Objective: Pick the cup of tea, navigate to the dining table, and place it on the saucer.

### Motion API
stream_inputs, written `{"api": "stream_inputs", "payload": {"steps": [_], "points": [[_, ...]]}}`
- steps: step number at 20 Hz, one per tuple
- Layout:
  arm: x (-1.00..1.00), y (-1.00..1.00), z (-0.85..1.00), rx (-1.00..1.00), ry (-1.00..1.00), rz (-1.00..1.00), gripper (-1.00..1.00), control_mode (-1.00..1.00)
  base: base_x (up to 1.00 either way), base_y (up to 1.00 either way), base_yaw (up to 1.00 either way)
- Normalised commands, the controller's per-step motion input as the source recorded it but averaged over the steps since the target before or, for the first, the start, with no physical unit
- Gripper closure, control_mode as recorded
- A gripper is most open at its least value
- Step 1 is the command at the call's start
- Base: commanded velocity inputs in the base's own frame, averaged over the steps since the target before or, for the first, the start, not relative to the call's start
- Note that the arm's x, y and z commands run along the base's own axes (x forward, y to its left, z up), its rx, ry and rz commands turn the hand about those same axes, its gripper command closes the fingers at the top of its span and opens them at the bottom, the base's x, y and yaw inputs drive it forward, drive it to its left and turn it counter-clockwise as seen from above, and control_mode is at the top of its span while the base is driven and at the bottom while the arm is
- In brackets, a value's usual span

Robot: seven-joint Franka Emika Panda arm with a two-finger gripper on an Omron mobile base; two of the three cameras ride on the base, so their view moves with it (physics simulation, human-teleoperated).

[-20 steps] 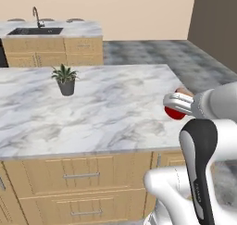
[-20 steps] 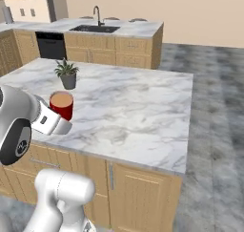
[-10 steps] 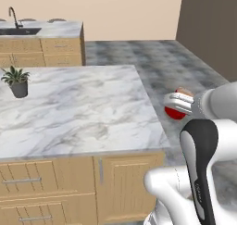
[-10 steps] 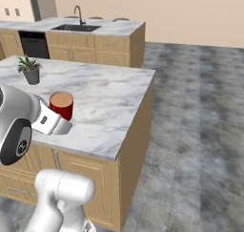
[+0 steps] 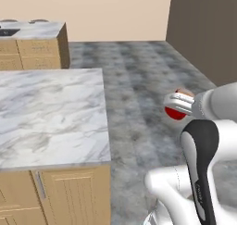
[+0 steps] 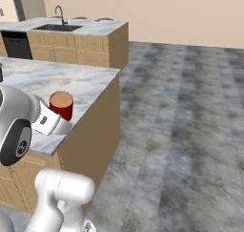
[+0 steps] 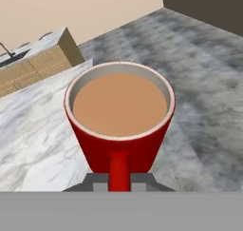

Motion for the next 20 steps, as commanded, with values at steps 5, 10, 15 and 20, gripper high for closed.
{"api": "stream_inputs", "payload": {"steps": [5,10,15,20], "points": [[0.0,0.0,0.0,0.0,0.0,0.0,1.0,1.0,0.74,-0.82,0.0],[0.0,0.0,0.0,0.0,0.0,0.0,1.0,1.0,0.89,-0.66,0.0],[0.0,0.0,0.0,0.0,0.0,0.0,1.0,1.0,0.92,-0.55,0.02],[0.0,0.0,0.0,0.0,0.0,0.0,1.0,1.0,0.9,-0.49,0.0]]}}
